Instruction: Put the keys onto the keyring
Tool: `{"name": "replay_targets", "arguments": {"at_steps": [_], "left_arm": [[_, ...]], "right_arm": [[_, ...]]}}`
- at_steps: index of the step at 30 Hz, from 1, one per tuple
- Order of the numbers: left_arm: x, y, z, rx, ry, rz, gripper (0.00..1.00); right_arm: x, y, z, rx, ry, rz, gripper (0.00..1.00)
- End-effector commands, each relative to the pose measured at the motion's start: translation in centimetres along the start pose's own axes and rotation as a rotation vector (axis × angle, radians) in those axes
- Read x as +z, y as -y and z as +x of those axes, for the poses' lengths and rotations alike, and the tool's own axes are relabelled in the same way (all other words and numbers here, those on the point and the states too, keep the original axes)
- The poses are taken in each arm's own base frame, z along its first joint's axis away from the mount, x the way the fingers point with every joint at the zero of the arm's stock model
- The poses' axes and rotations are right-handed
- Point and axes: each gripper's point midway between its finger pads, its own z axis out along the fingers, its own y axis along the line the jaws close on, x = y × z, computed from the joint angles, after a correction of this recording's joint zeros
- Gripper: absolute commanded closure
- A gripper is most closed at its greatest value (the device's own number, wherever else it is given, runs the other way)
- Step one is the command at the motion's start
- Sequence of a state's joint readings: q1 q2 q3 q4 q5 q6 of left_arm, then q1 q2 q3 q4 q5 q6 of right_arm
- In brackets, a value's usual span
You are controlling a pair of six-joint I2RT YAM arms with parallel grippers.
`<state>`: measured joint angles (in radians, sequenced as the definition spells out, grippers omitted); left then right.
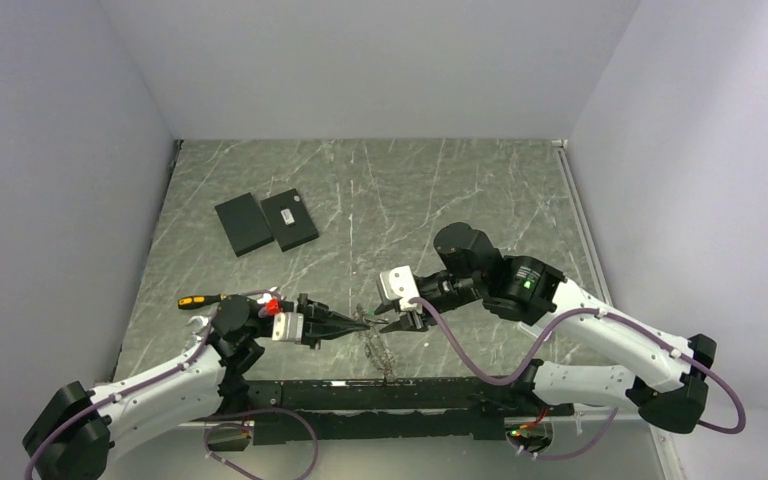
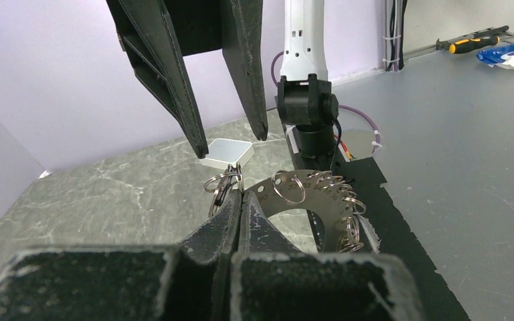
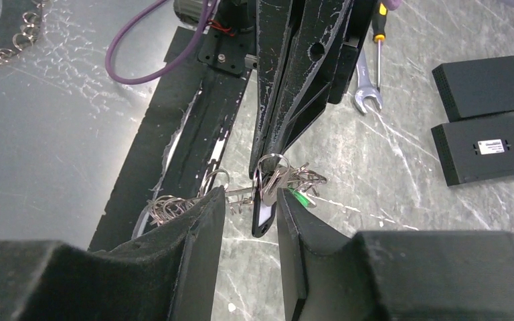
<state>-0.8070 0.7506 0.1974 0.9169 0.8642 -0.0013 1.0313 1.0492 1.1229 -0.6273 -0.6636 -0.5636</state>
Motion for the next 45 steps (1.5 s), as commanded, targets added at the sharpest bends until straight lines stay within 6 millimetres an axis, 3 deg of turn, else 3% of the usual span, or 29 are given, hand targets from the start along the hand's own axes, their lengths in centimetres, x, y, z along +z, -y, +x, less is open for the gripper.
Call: {"name": "replay_targets", "arguments": {"at_steps": [1, 7, 20, 34, 45], "left_arm": [[0.2, -0.5, -1.7, 0.051, 0.056, -0.022, 1.00], [0.1, -0.5, -1.6, 0.050, 0.055, -0.024, 1.00], [0.1, -0.5, -1.6, 0.049, 0.054, -0.023, 1.00], [0.0, -0.4, -1.8, 0.057, 0.062, -0.026, 1.00], [-0.1, -0.4, -1.9, 0.059, 0.066, -0.031, 1.00]], "right_arm": [[0.0, 0.1, -2.4, -0.041, 0.069, -0.013, 0.65], [0.4, -0.1, -2.5, -0.038, 0.072, -0.031, 0.69], [1.2, 0.0, -2.2, -0.048, 0.067, -0.030, 0.66], [1.7, 0.5, -0.7, -0.049, 0.013, -0.001, 0.68], [1.9, 0.8, 0.0, -0.051, -0.007, 0.012, 0.76]]}}
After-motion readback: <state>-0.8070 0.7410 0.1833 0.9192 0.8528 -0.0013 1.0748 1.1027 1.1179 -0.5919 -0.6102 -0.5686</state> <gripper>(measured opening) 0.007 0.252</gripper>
